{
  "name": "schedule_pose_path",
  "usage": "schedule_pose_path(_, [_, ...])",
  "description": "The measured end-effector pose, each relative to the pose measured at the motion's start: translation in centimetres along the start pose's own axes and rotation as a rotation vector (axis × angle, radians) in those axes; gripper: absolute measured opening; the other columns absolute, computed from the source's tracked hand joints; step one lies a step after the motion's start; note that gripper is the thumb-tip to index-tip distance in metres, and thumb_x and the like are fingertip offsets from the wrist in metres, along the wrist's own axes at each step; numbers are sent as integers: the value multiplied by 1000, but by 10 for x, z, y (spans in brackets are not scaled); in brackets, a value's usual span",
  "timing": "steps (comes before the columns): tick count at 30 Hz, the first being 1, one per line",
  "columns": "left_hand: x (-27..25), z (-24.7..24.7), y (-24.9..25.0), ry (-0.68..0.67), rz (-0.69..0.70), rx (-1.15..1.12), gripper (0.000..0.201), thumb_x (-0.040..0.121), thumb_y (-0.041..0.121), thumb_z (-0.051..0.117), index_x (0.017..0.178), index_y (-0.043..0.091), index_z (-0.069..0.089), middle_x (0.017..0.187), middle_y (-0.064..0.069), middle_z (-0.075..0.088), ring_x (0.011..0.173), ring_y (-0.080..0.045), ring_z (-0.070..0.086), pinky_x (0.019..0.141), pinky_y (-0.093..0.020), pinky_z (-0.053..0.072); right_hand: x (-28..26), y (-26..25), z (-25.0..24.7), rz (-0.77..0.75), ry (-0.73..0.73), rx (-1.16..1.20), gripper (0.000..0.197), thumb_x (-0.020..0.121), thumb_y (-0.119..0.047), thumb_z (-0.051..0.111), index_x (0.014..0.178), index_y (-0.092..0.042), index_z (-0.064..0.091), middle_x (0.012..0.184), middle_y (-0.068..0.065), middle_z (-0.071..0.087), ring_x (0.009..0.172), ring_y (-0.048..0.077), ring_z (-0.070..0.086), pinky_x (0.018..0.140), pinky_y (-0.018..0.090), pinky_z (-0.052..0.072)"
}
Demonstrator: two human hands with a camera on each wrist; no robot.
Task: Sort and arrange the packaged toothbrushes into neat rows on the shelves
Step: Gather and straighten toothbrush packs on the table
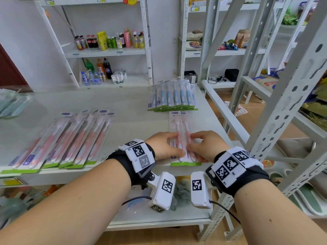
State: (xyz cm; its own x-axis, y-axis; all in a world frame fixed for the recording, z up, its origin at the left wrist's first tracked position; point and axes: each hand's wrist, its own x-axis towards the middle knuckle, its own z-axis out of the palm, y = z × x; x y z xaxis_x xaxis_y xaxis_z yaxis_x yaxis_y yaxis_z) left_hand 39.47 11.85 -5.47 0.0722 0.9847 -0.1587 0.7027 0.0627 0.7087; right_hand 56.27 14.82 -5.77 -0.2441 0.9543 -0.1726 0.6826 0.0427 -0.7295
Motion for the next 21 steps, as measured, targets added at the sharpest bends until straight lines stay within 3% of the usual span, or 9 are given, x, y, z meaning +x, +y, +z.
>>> schedule_pose_path(2, [0, -1, 1, -19, -4, 5, 70, 74, 37, 75, 137, 31, 45, 90, 10, 60, 74, -3, 50, 63, -13, 36, 0, 0, 0, 11, -4, 19, 48, 83, -23, 67, 129, -21, 54, 76, 3, 65, 55, 18, 61, 58, 30, 57])
schedule_pose_path(4, [0, -2, 1, -29, 5, -6, 69, 73, 37, 76, 136, 32, 47, 89, 15, 59, 76, -4, 52, 65, -13, 38, 0, 0, 1, 29, -1, 43, 49, 83, -23, 67, 130, -21, 54, 72, 4, 65, 54, 19, 61, 56, 31, 57])
schedule_pose_path(5, [0, -2, 1, -30, 8, -8, 70, 73, 38, 76, 136, 32, 46, 96, 14, 62, 79, -5, 53, 68, -15, 39, -1, -1, 1, 37, 3, 54, 49, 82, -23, 67, 130, -21, 53, 69, 4, 65, 50, 17, 60, 51, 28, 54])
schedule_pose_path(7, [2, -3, -2, -12, -3, 9, 79, 73, 44, 74, 141, 28, 38, 127, 3, 58, 98, -11, 56, 83, -21, 43, -1, -1, 1, 46, 13, 72, 51, 82, -24, 67, 131, -21, 52, 71, 4, 65, 47, 14, 58, 45, 22, 49])
schedule_pose_path(9, [1, -3, -4, 11, -42, -1, 87, 74, 52, 71, 146, 26, 30, 136, -3, 51, 110, -17, 57, 93, -28, 45, -3, -2, 0, 73, 16, 142, 50, 83, -27, 67, 131, -20, 52, 77, 7, 65, 51, 17, 58, 54, 26, 53])
schedule_pose_path(11, [-5, -3, -6, 24, -66, -115, 82, 76, 52, 69, 145, 27, 31, 103, -4, 64, 77, -16, 64, 71, -30, 53, -6, -4, -3, 99, 45, 198, 48, 84, -29, 67, 129, -20, 53, 69, 5, 64, 52, 18, 57, 53, 27, 52])
schedule_pose_path(13, [-12, -7, -11, 30, -70, -242, 73, 80, 46, 67, 142, 26, 35, 76, 0, 61, 51, -12, 55, 53, -27, 51, -8, -9, -7, 88, 109, 136, 46, 83, -32, 68, 126, -21, 56, 76, 1, 63, 54, 14, 57, 46, 23, 45])
schedule_pose_path(16, [-27, -31, -29, 126, -73, -369, 56, 85, 32, 66, 135, 23, 45, 86, -2, 56, 47, -9, 52, 48, -21, 49, -4, -29, -5, 38, 193, 125, 42, 82, -31, 70, 121, -19, 60, 88, 1, 61, 54, 11, 53, 44, 22, 38])
schedule_pose_path(21, [-63, -92, -71, 347, -82, -355, 28, 88, 25, 62, 115, 18, 59, 75, 4, 54, 50, -7, 52, 46, -18, 48, 7, -84, 36, -54, 92, 270, 28, 81, -31, 70, 107, -21, 64, 74, 3, 64, 37, 11, 47, 35, 19, 34])
